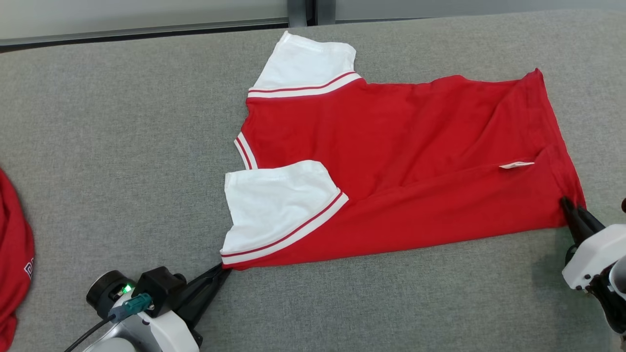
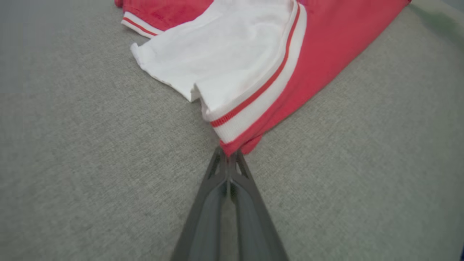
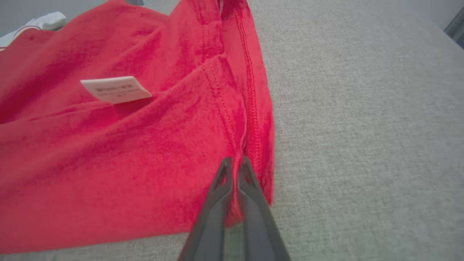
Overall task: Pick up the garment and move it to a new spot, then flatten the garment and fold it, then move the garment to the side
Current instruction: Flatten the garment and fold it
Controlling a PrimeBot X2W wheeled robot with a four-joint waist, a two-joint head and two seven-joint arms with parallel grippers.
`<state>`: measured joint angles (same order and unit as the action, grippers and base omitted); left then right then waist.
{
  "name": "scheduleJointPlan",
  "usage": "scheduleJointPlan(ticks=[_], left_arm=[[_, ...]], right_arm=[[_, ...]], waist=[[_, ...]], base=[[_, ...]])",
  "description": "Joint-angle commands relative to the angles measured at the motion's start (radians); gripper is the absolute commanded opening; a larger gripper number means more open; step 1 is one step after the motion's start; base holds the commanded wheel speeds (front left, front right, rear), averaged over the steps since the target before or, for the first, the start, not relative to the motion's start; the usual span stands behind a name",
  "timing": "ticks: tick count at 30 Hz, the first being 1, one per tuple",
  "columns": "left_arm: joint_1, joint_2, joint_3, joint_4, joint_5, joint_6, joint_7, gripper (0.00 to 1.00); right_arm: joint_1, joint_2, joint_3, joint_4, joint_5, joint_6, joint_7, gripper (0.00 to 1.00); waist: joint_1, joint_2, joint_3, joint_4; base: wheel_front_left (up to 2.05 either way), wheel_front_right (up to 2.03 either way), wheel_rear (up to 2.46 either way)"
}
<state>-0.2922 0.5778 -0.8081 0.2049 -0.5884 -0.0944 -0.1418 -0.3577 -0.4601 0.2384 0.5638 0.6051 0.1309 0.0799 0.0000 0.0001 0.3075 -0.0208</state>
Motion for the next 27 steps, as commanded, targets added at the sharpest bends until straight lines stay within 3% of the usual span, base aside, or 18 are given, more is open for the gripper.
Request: scheduleJointPlan(ticks=[1,7,15,23,24,25,26,27], left_arm=[[0.006,0.015,0.003,-0.005,0.009,0.01,-0.005,0.0],[0.075,0.079,-0.001,-0.107,0.013,0.05,0.019,0.0],[0.201,0.193,-0.038,-0.33,0.022,0.129,0.133,0.0],[0.278,0.233,-0.052,-0.453,-0.042,0.172,0.229,0.0],[0.279,0.231,-0.05,-0.459,-0.053,0.179,0.235,0.0],[0.28,0.227,-0.048,-0.462,-0.06,0.181,0.241,0.0],[0.28,0.222,-0.048,-0.463,-0.067,0.184,0.248,0.0],[0.278,0.217,-0.047,-0.464,-0.075,0.185,0.254,0.12]], right_arm=[[0.022,-0.011,-0.001,-0.005,0.013,0.0,-0.012,0.0],[0.121,-0.062,0.002,-0.073,0.058,-0.001,-0.025,0.0],[0.284,-0.134,-0.023,-0.182,0.082,-0.001,-0.025,0.0],[0.373,-0.147,-0.083,-0.247,0.08,-0.001,0.009,0.0],[0.38,-0.14,-0.094,-0.247,0.082,-0.001,0.021,0.05],[0.385,-0.137,-0.099,-0.254,0.075,-0.001,0.03,0.31],[0.387,-0.134,-0.107,-0.259,0.069,-0.001,0.037,0.45],[0.387,-0.128,-0.118,-0.264,0.064,-0.001,0.044,0.7]], waist=[[0.0,-0.0001,-0.011,-0.007],[0.0,-0.0001,-0.043,-0.027],[0.0,-0.0001,-0.048,-0.038],[0.0,-0.0001,-0.027,-0.032],[0.0,-0.0001,-0.027,-0.031],[0.0,-0.0001,-0.027,-0.03],[0.0,-0.0001,-0.027,-0.028],[0.0,-0.0001,-0.029,-0.027]], base=[[0.0,0.0,0.0],[0.0,0.0,0.0],[0.0,0.0,0.0],[0.0,0.0,0.0],[0.0,0.0,0.0],[0.0,0.0,0.0],[0.0,0.0,0.0],[0.0,0.0,0.0]])
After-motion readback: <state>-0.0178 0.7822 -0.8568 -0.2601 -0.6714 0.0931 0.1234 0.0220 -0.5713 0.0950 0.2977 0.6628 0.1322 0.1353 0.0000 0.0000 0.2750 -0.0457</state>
